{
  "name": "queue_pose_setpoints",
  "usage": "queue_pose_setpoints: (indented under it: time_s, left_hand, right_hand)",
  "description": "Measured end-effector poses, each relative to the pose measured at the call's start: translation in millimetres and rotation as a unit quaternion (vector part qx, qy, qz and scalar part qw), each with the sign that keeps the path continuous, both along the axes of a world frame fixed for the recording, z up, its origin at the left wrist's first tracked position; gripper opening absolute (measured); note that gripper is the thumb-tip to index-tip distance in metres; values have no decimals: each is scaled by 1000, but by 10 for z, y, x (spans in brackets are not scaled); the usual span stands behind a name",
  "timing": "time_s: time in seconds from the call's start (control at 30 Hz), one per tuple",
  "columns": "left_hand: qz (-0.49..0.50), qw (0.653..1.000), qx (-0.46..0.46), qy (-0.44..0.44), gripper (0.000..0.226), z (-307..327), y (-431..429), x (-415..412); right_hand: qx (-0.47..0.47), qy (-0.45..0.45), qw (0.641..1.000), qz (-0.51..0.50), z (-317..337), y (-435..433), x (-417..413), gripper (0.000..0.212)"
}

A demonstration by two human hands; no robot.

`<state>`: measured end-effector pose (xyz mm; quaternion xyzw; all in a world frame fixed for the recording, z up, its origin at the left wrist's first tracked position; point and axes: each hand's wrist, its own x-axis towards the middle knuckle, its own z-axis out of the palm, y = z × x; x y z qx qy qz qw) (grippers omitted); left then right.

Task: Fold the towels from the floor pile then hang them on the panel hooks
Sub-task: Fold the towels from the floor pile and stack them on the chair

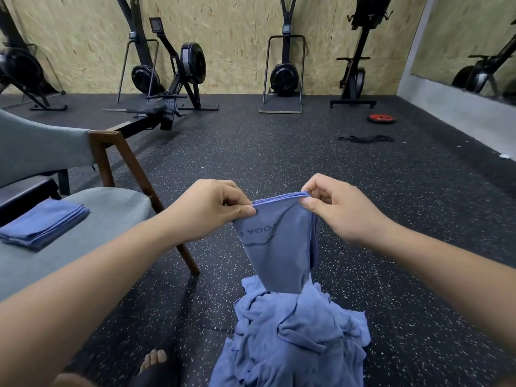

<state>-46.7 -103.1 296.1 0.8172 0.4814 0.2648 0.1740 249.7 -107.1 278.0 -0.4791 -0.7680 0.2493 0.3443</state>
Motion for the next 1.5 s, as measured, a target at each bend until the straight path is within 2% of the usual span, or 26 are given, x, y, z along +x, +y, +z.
queue_pose_setpoints:
  time_s: [0.07,0.2,0.4,0.53,0.67,0.73,0.87,0.97,1.13,1.23,1.33,1.5]
  left_hand:
    - [7,1000,16,-25,4,7,-11,27]
    - [-5,999,30,-42,14,6,-57,123]
    - [-55,998,12,-35,34,-35,-174,329]
    - [-61,991,-15,-115,40,-72,-188,379]
    - [-47,973,-47,-219,45,-185,-134,344]
    - [-53,965,-80,-242,51,-283,-132,328]
    - [-62,964,-121,-228,61,-530,-105,296]
    - [-86,961,-137,-223,54,-683,-103,306]
    - [-92,978,-107,-156,26,-765,-106,346]
    - [-80,985,-82,-125,34,-771,-72,360]
    - [-71,983,-106,-134,43,-807,-31,372]
    - [-106,984,-137,-35,31,-937,-3,407]
  right_hand:
    - [-4,-14,1000,-2,-1,-9,-16,9]
    - [-38,-28,999,-3,8,-36,-58,16]
    - [-87,-59,992,74,-34,-193,-284,47]
    - [-71,-14,991,114,-76,-221,-439,34]
    - [-35,-31,993,107,-13,-186,-437,25]
    - [-29,-22,994,106,27,-166,-393,20]
    - [-14,8,995,102,119,-111,-263,8]
    - [-4,19,995,102,205,-102,-148,2]
    - [12,34,995,97,345,-93,12,5]
    - [13,48,994,99,394,-96,75,5]
    - [12,52,994,101,421,-109,110,6]
    - [18,67,993,94,426,-109,143,6]
